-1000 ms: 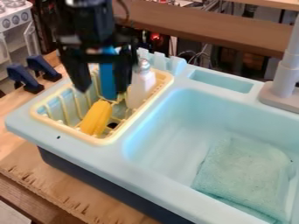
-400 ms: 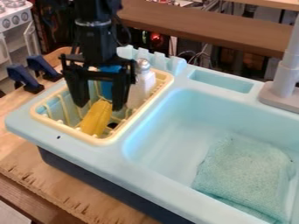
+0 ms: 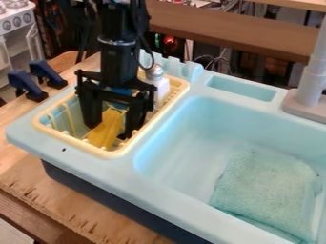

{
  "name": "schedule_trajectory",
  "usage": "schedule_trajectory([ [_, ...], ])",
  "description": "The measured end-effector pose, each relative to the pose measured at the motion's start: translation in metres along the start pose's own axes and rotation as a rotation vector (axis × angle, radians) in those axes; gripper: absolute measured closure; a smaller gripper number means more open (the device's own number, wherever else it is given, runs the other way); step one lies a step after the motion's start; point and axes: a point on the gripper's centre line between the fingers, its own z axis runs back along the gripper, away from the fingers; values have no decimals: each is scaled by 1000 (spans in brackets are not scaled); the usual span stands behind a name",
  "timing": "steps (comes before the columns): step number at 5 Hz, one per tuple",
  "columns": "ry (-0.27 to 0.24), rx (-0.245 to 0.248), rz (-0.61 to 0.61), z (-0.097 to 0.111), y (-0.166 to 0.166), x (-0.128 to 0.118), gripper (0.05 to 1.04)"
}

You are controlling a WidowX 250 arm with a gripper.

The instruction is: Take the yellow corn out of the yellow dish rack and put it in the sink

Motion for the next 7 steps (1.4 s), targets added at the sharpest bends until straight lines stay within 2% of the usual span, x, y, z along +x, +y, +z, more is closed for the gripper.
schedule_trajectory([
  [1, 42, 46, 8, -13, 7, 2, 83],
  [2, 51, 42, 32, -14, 14, 0, 120],
  [3, 57, 35, 55, -20, 23, -1, 350],
  [4, 53, 27, 41, -20, 17, 0, 415],
  [5, 47, 33, -1, -18, 7, -2, 414],
  [6, -7, 30, -34, 4, -2, -7, 415],
  [7, -76, 43, -53, 39, -11, -13, 415],
])
